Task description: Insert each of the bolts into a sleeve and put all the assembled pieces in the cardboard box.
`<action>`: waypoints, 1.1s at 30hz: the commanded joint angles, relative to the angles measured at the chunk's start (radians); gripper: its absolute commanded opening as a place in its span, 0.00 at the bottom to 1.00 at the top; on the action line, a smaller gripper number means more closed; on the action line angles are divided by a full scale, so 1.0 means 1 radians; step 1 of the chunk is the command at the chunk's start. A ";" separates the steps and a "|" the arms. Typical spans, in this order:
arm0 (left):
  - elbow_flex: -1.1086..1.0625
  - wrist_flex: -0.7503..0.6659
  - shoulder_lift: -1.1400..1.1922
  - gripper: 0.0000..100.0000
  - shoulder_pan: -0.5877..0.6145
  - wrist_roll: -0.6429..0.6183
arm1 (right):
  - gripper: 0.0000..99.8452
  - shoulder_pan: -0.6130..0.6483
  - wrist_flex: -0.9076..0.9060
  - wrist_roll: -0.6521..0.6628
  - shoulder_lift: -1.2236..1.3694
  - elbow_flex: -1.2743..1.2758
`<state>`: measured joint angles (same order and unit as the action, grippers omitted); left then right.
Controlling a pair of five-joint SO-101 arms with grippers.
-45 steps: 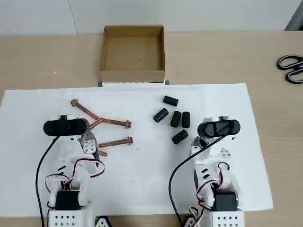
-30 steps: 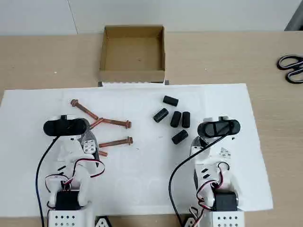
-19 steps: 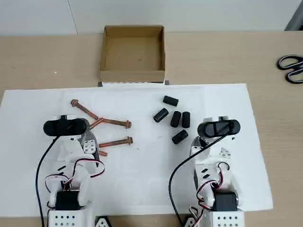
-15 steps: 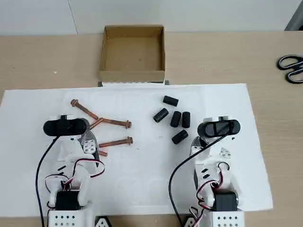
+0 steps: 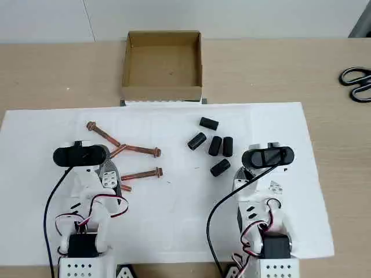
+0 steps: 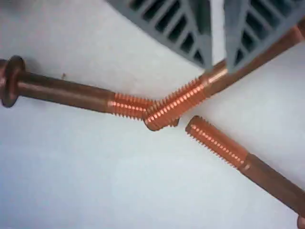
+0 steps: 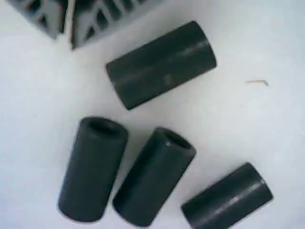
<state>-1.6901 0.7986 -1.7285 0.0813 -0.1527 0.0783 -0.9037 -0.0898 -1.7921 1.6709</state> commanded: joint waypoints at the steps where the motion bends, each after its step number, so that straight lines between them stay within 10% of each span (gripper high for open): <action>1: 0.005 -0.012 -0.009 0.01 -0.006 0.000 | 0.00 -0.012 -0.007 -0.003 -0.016 0.012; 33: 0.005 -0.009 -0.009 0.01 -0.103 0.002 | 0.00 -0.010 0.001 -0.006 -0.016 0.008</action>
<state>-1.6901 0.7986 -1.7285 0.0184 -0.1527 0.0783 -0.9037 -0.0898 -1.7921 1.6709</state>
